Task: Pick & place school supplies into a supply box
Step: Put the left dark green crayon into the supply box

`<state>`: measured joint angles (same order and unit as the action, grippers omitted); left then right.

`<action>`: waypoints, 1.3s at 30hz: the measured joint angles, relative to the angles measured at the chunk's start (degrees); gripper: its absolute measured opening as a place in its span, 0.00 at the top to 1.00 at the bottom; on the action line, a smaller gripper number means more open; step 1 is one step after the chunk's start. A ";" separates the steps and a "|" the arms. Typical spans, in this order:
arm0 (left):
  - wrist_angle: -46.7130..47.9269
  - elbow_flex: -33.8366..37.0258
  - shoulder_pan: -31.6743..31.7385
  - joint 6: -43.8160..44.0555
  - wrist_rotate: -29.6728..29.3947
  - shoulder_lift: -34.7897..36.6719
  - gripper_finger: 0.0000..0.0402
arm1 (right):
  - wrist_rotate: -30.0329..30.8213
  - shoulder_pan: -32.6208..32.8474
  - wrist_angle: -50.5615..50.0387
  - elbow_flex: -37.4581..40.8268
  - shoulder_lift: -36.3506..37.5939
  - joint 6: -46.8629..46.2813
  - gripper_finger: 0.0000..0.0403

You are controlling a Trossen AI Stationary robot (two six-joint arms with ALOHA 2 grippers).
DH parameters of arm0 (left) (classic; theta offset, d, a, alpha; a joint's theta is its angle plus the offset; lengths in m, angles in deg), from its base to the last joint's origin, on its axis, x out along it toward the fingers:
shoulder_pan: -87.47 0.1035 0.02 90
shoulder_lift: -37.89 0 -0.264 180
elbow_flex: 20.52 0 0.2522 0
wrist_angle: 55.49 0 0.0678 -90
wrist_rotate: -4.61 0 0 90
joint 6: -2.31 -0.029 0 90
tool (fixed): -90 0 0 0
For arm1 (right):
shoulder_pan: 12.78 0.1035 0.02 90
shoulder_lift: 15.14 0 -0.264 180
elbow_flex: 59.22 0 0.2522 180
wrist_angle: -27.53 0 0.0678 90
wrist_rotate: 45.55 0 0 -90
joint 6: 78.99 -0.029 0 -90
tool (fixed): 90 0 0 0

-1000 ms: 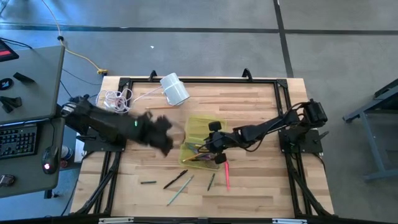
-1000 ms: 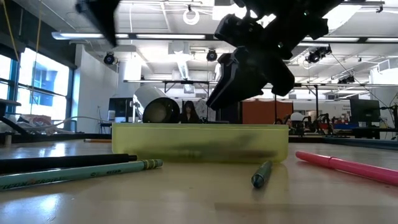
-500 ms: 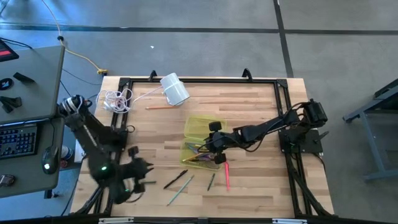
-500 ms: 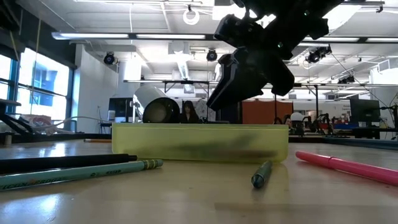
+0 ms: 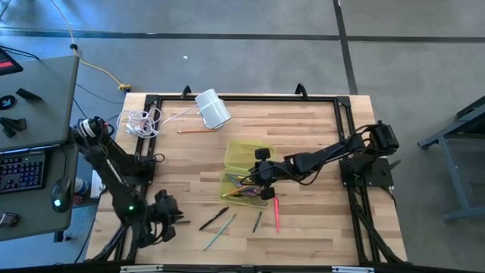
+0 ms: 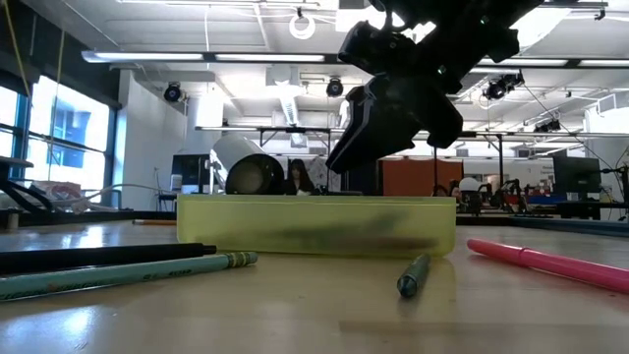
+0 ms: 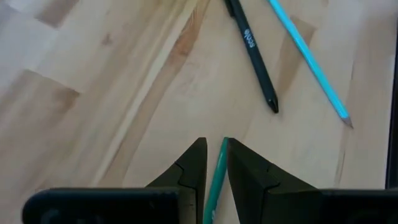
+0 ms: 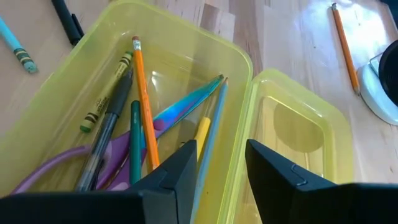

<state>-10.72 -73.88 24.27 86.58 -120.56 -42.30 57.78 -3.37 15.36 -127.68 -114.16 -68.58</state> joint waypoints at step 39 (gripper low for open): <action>-23.04 6.59 -0.15 -7.20 -5.58 -14.66 0.90 | 0.01 0.01 2.45 0.00 0.00 -2.86 0.70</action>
<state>-33.76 -67.29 24.12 79.38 -126.15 -56.96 57.79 -3.35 17.81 -127.68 -114.16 -71.44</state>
